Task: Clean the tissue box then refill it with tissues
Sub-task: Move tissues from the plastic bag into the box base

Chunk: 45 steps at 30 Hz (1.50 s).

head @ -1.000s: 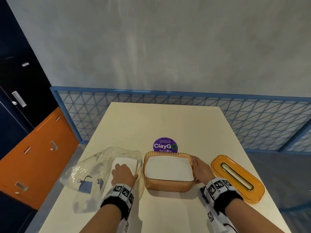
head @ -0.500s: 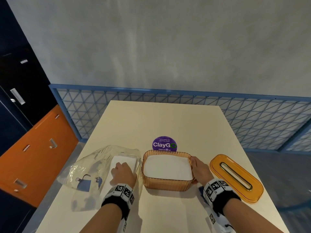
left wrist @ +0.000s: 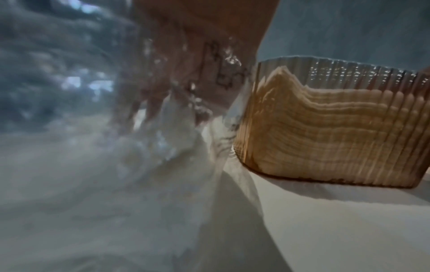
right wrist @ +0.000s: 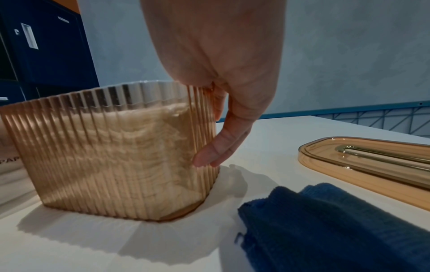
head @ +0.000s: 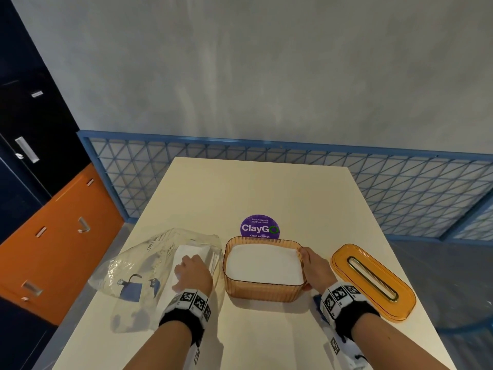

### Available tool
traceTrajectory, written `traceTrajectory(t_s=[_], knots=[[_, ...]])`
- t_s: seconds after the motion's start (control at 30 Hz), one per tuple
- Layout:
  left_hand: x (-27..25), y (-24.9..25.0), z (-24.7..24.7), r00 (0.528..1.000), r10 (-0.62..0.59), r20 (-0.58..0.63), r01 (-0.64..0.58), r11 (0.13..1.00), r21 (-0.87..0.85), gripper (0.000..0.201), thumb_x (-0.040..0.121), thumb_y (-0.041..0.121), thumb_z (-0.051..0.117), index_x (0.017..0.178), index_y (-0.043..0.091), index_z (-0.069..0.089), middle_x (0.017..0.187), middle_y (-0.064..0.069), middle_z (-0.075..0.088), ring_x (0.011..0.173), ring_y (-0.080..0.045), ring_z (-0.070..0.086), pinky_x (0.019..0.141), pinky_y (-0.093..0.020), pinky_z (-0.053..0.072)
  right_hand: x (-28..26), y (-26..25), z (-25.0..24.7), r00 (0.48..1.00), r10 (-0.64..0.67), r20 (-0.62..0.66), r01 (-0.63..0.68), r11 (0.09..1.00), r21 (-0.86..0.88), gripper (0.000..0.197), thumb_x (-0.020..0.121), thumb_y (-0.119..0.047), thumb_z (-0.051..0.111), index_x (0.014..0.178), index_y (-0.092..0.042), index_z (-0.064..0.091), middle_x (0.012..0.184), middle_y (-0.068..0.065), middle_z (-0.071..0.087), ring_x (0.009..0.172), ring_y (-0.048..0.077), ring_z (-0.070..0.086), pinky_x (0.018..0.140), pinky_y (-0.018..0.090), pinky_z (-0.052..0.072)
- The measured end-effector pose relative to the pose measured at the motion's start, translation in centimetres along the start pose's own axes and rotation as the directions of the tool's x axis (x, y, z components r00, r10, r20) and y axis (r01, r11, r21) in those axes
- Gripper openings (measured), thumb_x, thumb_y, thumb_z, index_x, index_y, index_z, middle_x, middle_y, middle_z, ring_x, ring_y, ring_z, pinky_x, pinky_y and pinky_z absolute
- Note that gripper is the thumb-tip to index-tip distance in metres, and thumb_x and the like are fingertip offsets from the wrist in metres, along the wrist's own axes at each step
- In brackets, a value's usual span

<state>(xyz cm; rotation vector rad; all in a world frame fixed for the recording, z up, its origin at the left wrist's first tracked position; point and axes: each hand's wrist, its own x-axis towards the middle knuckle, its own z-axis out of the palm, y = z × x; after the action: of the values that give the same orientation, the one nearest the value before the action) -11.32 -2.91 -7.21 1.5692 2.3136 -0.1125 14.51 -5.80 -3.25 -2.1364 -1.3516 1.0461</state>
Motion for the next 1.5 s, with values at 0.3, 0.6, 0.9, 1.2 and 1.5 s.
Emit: traceTrajectory(t_s=[0.3, 0.6, 0.9, 1.2, 1.5], knots=[[-0.3, 0.1, 0.0, 1.000, -0.010, 0.004, 0.010, 0.998, 0.061, 0.050, 0.086, 0.013, 0.054, 0.132, 0.015, 0.032, 0.130, -0.008, 0.037, 0.122, -0.026, 0.040, 0.093, -0.044, 0.046, 0.1, 0.2, 0.1, 1.000, -0.025, -0.020, 0.025, 1.000, -0.003, 0.043, 0.102, -0.033, 0.020, 0.127, -0.015, 0.050, 0.117, 0.018, 0.062, 0.102, 0.031, 0.060, 0.084, 0.034, 0.052], [-1.4, -1.4, -3.5, 0.976, 0.143, -0.165, -0.161, 0.982, -0.100, 0.038, 0.096, 0.002, 0.031, 0.134, 0.004, 0.031, 0.128, -0.014, 0.051, 0.113, -0.026, 0.057, 0.091, -0.032, 0.046, 0.5, 0.3, -0.1, 1.000, -0.022, 0.011, 0.023, 0.998, -0.054, 0.043, 0.102, -0.034, 0.020, 0.126, -0.014, 0.050, 0.115, 0.019, 0.062, 0.100, 0.034, 0.062, 0.086, 0.041, 0.054], [-8.4, 2.2, -11.2, 0.750, 0.426, -0.506, -0.581, 0.790, -0.196, 0.054, 0.089, -0.003, 0.041, 0.140, 0.014, 0.036, 0.128, -0.007, 0.053, 0.109, -0.026, 0.056, 0.081, -0.036, 0.047, -3.2, -8.0, -2.8, 0.977, -0.194, 0.094, 0.168, 0.958, 0.231, 0.046, 0.099, -0.044, 0.029, 0.104, -0.011, 0.060, 0.091, 0.007, 0.064, 0.080, 0.023, 0.058, 0.068, 0.030, 0.044], [-9.2, 3.6, -6.0, 0.325, 0.826, -0.460, -0.943, 0.317, -0.096, 0.044, 0.090, 0.027, 0.045, 0.133, 0.016, 0.046, 0.145, -0.005, 0.043, 0.139, -0.018, 0.032, 0.111, -0.032, 0.035, -4.4, -10.6, -4.8, 0.928, -0.247, 0.278, 0.091, 0.876, 0.474, 0.019, 0.092, -0.010, 0.054, 0.108, -0.005, 0.063, 0.106, 0.017, 0.067, 0.092, 0.030, 0.065, 0.082, 0.037, 0.049], [-5.1, 2.9, -7.6, 0.898, 0.440, -0.004, -0.140, 0.277, -0.951, 0.058, 0.094, 0.002, 0.039, 0.145, 0.022, 0.020, 0.139, -0.005, 0.042, 0.127, -0.020, 0.042, 0.099, -0.031, 0.037, -4.6, -9.9, -7.0, 0.897, -0.416, 0.152, 0.361, 0.885, 0.294, 0.027, 0.091, -0.019, 0.058, 0.118, -0.015, 0.061, 0.113, 0.006, 0.067, 0.102, 0.024, 0.063, 0.090, 0.038, 0.048]])
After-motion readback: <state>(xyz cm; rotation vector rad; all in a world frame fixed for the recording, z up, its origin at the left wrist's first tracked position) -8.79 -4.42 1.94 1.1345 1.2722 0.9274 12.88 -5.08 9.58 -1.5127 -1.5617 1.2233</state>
